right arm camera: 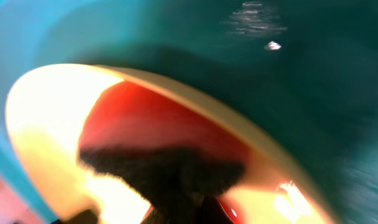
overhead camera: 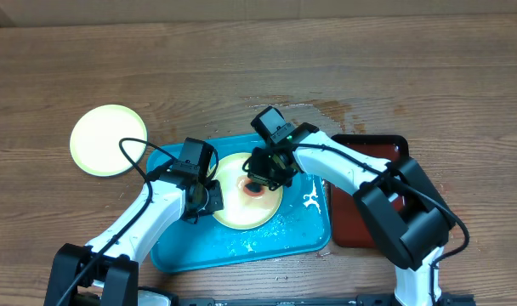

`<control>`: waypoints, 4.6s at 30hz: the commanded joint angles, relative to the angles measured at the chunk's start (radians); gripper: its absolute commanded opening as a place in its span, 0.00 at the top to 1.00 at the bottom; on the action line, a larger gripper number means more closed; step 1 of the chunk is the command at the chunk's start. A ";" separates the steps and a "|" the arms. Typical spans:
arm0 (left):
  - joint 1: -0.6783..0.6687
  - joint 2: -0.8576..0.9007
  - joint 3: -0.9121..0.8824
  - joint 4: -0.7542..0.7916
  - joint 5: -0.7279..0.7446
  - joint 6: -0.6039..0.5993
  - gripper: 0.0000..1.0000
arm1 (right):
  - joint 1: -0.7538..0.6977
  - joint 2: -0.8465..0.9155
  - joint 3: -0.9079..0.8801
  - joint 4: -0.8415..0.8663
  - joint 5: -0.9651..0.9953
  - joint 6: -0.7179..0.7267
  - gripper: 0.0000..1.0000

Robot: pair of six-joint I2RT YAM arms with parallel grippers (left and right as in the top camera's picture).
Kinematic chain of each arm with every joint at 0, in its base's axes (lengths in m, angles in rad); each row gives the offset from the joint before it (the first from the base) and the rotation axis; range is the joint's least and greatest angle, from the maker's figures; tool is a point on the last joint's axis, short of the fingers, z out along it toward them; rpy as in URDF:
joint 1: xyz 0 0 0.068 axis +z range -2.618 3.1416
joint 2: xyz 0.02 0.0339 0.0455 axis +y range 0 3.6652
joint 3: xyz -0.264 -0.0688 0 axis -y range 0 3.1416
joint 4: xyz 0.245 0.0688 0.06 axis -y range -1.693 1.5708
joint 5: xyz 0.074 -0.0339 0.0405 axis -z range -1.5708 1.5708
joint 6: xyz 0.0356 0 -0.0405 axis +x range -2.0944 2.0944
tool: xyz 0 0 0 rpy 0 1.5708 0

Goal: Clean dirty plates on tray and stack at the side
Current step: 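Scrub the yellow plate's red smear with the sponge, left gripper holding rim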

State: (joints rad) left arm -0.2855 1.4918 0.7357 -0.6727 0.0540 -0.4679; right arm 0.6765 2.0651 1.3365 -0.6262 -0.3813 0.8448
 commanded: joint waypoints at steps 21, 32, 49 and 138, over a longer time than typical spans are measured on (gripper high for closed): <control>-0.013 0.000 0.011 -0.008 0.024 0.088 0.96 | 0.006 0.153 -0.028 0.093 0.021 -0.031 0.96; -0.013 0.000 0.011 -0.012 0.020 0.088 0.96 | -0.110 0.151 0.036 -0.218 0.151 -0.016 0.96; -0.013 0.000 0.011 -0.016 0.021 0.087 0.96 | -0.091 0.151 0.198 -0.659 0.253 -0.462 0.96; -0.012 0.000 0.011 -0.030 0.017 0.094 0.96 | -0.018 0.151 0.313 -0.480 0.552 -0.311 0.96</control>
State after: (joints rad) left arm -0.3061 1.4906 0.7601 -0.6727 0.1505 -0.4080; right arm 0.7059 2.1700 1.6161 -1.1236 0.1120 0.6380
